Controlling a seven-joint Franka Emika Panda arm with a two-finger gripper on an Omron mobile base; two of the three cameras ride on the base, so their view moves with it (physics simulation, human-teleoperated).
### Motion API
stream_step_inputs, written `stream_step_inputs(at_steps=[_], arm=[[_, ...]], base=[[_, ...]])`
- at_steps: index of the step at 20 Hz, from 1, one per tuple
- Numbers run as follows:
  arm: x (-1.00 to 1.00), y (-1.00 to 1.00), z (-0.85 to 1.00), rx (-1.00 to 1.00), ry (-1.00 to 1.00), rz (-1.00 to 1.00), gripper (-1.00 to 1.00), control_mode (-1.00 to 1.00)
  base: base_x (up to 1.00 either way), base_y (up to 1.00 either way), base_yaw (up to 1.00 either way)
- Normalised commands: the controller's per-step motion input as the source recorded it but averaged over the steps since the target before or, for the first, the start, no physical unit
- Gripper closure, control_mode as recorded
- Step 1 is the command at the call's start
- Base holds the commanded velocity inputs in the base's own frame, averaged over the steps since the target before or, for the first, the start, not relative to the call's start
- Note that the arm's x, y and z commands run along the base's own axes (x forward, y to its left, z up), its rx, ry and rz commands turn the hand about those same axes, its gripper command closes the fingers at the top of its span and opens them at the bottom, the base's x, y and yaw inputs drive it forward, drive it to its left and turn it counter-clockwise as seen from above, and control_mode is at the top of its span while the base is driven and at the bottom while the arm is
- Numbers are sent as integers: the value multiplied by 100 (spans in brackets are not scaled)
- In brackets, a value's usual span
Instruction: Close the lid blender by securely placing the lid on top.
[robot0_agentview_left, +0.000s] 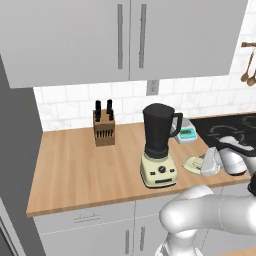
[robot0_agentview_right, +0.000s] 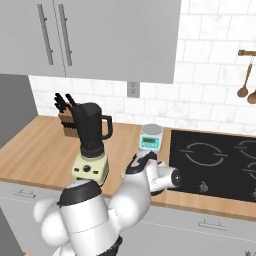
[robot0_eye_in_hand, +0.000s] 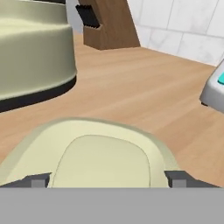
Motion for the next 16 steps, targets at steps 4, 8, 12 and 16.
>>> stream_step_inputs(at_steps=[4, 8, 12, 16], arm=[[0, 13, -14, -1, 0, 3, 100, -100], [-7, 1, 19, 0, -5, 1, 100, -100], [-6, 0, 70, 0, -13, 1, 100, -100], [-19, 10, 99, -1, -11, 3, 100, -100]], base=[[0, 0, 0], [0, 0, 0], [0, 0, 0], [0, 0, 0]])
